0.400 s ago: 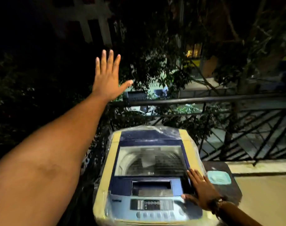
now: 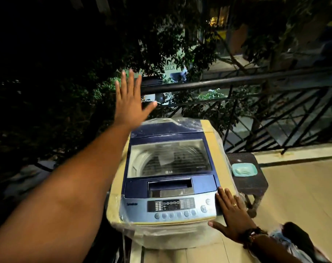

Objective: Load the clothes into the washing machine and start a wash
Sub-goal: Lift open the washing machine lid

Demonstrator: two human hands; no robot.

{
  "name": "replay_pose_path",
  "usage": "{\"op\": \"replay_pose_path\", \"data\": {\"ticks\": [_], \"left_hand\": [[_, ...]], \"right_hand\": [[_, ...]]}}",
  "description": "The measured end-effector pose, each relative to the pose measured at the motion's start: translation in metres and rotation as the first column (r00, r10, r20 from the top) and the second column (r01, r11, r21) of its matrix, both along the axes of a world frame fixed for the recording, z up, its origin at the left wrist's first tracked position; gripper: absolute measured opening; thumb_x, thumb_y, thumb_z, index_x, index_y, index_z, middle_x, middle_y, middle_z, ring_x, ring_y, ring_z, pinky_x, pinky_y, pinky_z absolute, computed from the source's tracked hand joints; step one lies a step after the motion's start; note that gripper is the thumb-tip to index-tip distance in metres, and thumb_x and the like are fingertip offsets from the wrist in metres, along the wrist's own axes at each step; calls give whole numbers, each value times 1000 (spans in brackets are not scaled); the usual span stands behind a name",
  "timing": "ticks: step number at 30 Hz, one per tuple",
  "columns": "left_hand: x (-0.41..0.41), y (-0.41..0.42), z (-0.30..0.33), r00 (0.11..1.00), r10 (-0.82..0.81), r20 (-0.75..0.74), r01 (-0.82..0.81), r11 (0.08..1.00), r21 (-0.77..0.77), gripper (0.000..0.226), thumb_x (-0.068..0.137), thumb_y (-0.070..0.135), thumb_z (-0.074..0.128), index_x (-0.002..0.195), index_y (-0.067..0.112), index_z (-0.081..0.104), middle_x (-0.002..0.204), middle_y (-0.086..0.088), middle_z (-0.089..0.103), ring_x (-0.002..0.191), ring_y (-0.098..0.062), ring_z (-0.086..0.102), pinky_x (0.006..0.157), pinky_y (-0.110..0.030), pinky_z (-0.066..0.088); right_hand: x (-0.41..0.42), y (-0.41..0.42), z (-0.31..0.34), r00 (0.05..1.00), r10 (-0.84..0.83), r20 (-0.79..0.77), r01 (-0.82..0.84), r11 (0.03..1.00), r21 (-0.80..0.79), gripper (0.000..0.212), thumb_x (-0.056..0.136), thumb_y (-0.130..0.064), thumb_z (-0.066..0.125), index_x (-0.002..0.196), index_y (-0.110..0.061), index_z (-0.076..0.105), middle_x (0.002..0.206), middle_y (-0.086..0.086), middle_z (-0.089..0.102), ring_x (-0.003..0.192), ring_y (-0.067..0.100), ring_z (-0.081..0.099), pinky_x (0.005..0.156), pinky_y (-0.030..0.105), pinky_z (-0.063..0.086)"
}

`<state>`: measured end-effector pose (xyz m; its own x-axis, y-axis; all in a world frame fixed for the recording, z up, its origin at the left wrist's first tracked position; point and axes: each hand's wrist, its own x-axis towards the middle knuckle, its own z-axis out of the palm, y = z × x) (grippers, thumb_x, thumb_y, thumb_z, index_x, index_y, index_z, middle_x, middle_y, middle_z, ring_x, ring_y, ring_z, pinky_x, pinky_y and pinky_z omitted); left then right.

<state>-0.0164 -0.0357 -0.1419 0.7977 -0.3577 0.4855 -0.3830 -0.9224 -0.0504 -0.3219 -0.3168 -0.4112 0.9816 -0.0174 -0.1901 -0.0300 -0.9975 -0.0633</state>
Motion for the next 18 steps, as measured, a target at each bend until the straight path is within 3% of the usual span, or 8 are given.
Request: {"op": "replay_pose_path", "data": {"ticks": [5, 9, 11, 15, 18], "left_hand": [[-58, 6, -134, 961, -20, -274, 30, 999, 33, 99, 89, 82, 23, 160, 17, -3, 166, -11, -14, 152, -30, -19, 124, -56, 5], [-124, 8, -216, 881, -29, -471, 67, 996, 64, 100, 88, 83, 24, 159, 20, -6, 165, -10, -17, 152, -30, -21, 124, -55, 3], [-150, 6, -240, 833, -50, -551, 98, 993, 58, 100, 88, 84, 24, 159, 20, -6, 166, -9, -16, 152, -29, -20, 124, -54, 1], [-185, 6, -267, 784, -53, -619, 121, 990, 68, 95, 89, 81, 22, 160, 20, 6, 167, -7, -4, 154, -27, -8, 125, -52, 5], [-193, 9, -271, 773, -42, -633, 113, 991, 73, 83, 94, 72, 23, 159, 20, 17, 168, -6, 3, 155, -28, 3, 125, -49, 9]], "right_hand": [[1, 3, 1, 999, 34, -27, -33, 999, 34, 106, 83, -87, 35, 154, -9, 33, 163, 12, 23, 150, 34, 23, 117, 48, 12], [29, 17, 17, 988, 146, -50, -142, 986, 83, 109, 82, -91, 20, 159, -15, 9, 166, 6, -5, 154, 29, -6, 125, 49, 4], [48, 27, 20, 982, 188, -35, -185, 980, 79, 111, 81, -92, 16, 160, -15, 5, 166, 6, -9, 154, 28, -11, 125, 48, 0], [80, 53, 20, 962, 274, -20, -271, 958, 98, 112, 81, -91, 14, 159, -11, 9, 166, 7, -3, 154, 30, -5, 123, 47, 3], [93, 75, 17, 945, 326, -5, -324, 941, 98, 105, 85, -86, 28, 157, -9, 23, 164, 12, 21, 150, 35, 22, 122, 50, 20]]}}
